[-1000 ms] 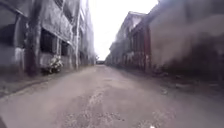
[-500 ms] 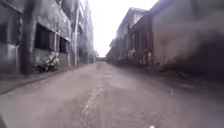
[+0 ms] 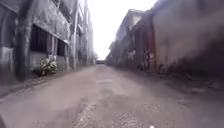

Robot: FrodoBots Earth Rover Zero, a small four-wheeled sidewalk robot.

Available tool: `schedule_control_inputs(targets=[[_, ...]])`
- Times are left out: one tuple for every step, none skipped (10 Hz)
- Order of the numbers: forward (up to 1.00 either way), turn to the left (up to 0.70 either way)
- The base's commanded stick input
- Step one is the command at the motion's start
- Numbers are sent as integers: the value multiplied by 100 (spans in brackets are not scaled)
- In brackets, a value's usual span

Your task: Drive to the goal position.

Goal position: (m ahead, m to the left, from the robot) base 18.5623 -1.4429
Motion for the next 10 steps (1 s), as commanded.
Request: schedule_control_inputs(targets=[[50,0],[50,0],[50,0],[50,0],[50,0],[50,50],[50,50],[50,34],[50,9],[50,0]])
